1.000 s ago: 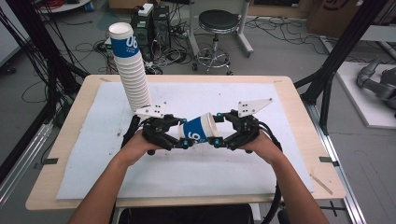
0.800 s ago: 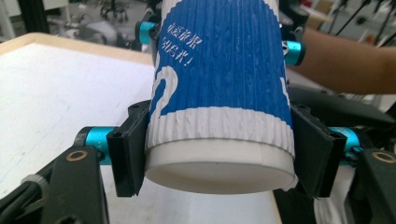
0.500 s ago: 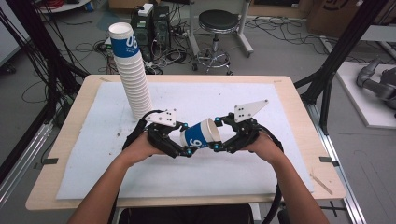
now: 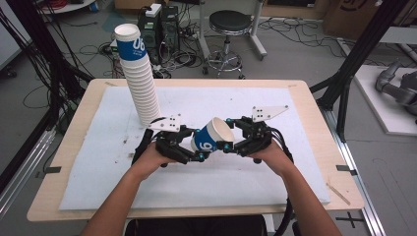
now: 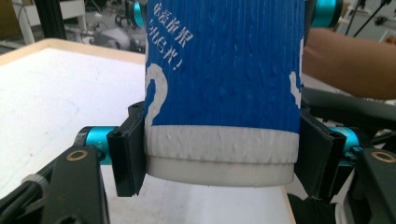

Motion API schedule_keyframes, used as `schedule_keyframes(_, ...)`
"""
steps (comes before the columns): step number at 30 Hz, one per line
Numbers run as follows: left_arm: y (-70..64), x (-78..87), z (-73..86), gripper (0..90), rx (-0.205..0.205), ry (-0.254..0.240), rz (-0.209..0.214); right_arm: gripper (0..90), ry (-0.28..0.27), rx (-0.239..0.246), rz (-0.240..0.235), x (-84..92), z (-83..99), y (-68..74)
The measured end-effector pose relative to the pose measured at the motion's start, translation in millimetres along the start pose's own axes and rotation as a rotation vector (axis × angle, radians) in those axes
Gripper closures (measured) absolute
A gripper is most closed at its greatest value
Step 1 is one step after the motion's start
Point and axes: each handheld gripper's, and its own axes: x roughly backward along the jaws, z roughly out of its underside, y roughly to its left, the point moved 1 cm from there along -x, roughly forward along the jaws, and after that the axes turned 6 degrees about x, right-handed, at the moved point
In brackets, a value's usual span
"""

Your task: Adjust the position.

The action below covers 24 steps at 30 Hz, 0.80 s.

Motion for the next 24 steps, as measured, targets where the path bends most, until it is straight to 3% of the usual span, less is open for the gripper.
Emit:
schedule_keyframes(2, -1.6, -2.5, 0.2, 29.2, 0.0, 0.03, -0.025, 22.5, 0.017, 0.03, -0.001, 0.1, -1.1, -0.7)
schedule_keyframes(3, -2.8, -4.8, 0.3, 28.1, -0.006, 0.068, -0.056, 23.0, 0.032, 0.03, -0.001, 0.3, -1.2, -0.2)
schedule_keyframes(6, -5.2, -8.7, 0.3, 18.7, -0.013, 0.135, -0.104, 24.2, 0.109, 0.076, 0.038, -0.2, -2.7, 0.3)
schedule_keyframes(9, -6.0, -10.3, -0.8, 18.7, -0.034, 0.15, -0.113, 24.3, 0.145, 0.094, 0.038, -1.1, -5.4, 1.9)
schedule_keyframes(11, -5.8, -9.9, -1.0, 26.8, -0.054, 0.148, -0.089, 24.2, 0.148, 0.089, 0.027, -2.7, -6.5, 2.7)
schedule_keyframes(14, -5.6, -11.1, -0.4, 29.9, -0.052, 0.154, -0.081, 24.2, 0.147, 0.087, 0.021, -3.4, -6.8, 3.5)
schedule_keyframes(16, -5.1, -11.6, -0.1, 30.2, -0.035, 0.137, -0.071, 22.0, 0.133, 0.08, 0.019, -4.2, -6.3, 3.5)
schedule_keyframes(21, -2.5, -9.6, 0.7, 30.2, 0.008, 0.012, -0.063, 18.1, 0.019, 0.011, 0.068, -5.0, -7.3, 4.2)
schedule_keyframes(24, -1.7, -8.0, 1.0, 30.3, 0.015, -0.03, -0.06, 18.1, -0.035, -0.014, 0.078, -3.1, -7.6, 4.1)
